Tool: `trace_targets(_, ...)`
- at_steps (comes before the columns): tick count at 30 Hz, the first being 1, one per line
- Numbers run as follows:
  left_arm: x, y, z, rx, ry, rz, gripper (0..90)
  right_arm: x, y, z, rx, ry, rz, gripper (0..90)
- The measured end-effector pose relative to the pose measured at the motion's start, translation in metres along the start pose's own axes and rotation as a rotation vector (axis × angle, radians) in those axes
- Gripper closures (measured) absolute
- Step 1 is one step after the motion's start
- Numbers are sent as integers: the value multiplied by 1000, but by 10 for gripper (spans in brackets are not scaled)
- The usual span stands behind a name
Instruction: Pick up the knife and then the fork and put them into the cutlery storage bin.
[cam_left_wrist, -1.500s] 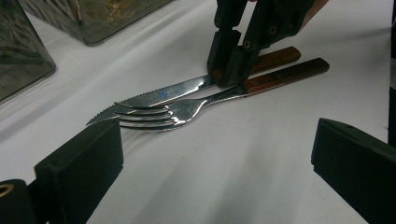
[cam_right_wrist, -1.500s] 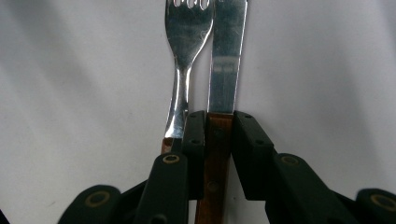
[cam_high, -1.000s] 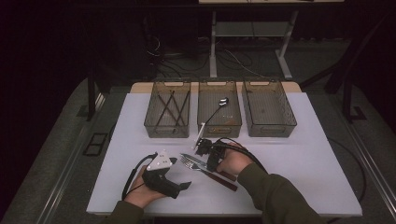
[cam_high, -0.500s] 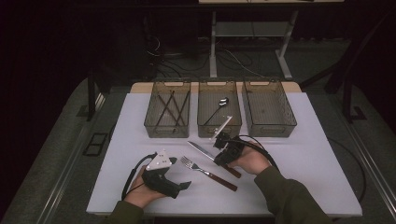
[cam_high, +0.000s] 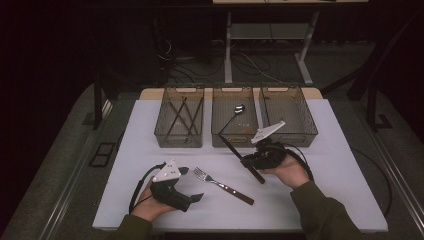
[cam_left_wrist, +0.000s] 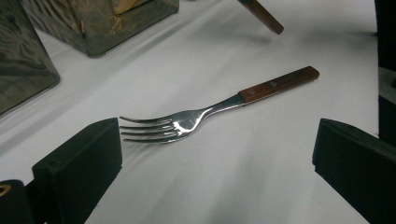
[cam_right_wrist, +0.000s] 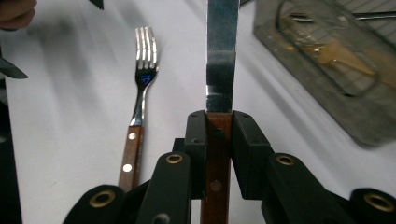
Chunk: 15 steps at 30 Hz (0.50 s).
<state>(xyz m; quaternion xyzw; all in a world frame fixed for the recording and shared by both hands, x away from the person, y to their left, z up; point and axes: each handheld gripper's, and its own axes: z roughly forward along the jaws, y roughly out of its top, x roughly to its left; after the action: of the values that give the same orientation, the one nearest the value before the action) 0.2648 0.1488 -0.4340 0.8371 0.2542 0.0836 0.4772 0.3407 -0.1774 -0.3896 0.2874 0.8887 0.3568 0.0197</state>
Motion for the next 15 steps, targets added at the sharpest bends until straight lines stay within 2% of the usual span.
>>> trace_targets(3,1,-1,-1,-4,14,5,0,-7,-3,-8,-38,-21,17,769)
trace_targets(8,7,-4,-5,-13,12,6,0,-15,-7,-26,-116,-56,35,769)
trace_targets(10,8,-5,-7,-14,16,-16,0,-18,-8,-33,-143,-68,46,770)
trace_targets(13,6,-4,-5,-12,-3,-27,0,-23,-9,-44,-186,-88,63,770)
trace_targets(15,5,-5,-3,6,-10,-31,0,-26,-10,-50,-210,-98,69,769)
